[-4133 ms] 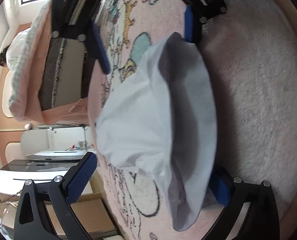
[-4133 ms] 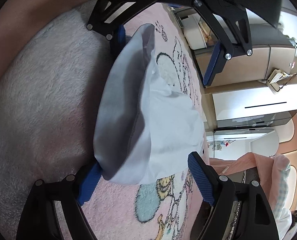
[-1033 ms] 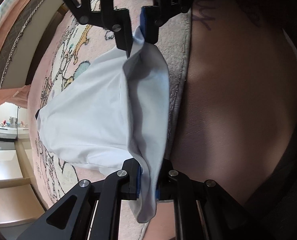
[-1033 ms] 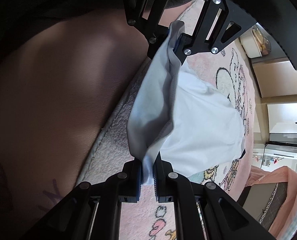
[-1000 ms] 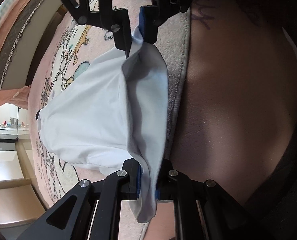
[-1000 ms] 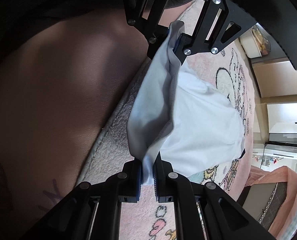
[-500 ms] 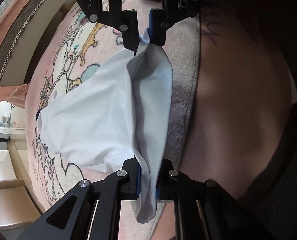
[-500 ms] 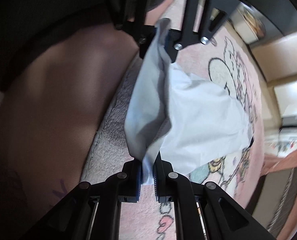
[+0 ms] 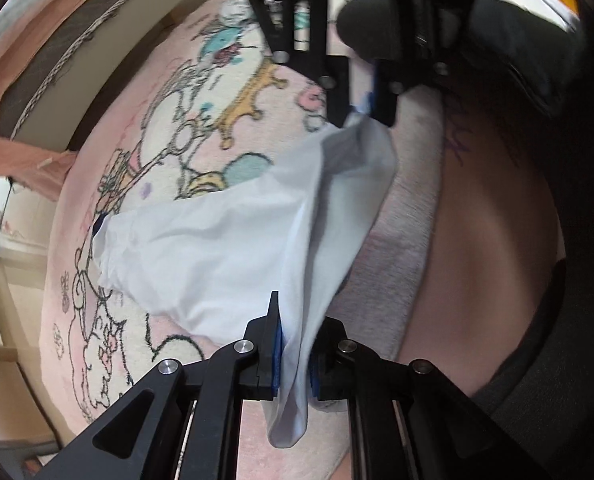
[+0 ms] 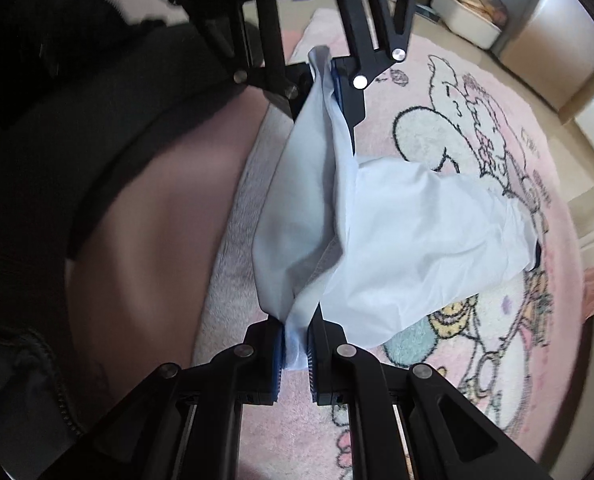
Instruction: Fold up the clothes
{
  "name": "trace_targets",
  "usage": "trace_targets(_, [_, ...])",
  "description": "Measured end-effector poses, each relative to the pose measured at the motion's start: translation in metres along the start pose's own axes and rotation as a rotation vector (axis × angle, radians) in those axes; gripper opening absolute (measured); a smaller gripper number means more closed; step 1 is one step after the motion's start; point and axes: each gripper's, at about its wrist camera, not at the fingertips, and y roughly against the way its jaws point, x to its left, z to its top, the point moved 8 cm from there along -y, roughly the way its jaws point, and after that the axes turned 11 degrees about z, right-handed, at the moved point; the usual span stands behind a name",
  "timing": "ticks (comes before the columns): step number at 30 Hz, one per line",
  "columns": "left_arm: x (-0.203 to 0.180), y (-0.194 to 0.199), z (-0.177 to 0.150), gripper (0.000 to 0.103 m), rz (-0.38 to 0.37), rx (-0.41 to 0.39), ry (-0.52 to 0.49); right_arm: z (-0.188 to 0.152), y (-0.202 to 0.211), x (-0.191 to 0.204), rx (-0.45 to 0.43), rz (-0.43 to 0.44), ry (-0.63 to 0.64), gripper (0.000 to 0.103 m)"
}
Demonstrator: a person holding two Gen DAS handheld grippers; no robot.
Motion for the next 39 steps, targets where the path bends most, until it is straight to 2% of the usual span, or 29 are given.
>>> trace_targets(6, [0.026, -0.001, -0.001, 0.008, -0.087, -0.023, 0.131, 0.003, 0.015, -0.022, -0.067, 0.14, -0.101, 0.008])
trace_targets(17, [0.078, -0.031, -0.004, 0.009, -0.125, 0.002, 0.208, 0.006, 0.033, -0.089, -0.205, 0.229, -0.272, 0.01])
trace_targets(30, [0.164, -0.071, 0.003, 0.009, -0.113, 0.035, 0.224, 0.007, 0.052, -0.186, -0.313, 0.247, -0.423, 0.01])
trace_targets(39, [0.202, -0.095, 0.004, 0.009, -0.141, 0.037, 0.255, 0.005, 0.05, -0.237, -0.299, 0.224, -0.484, 0.011])
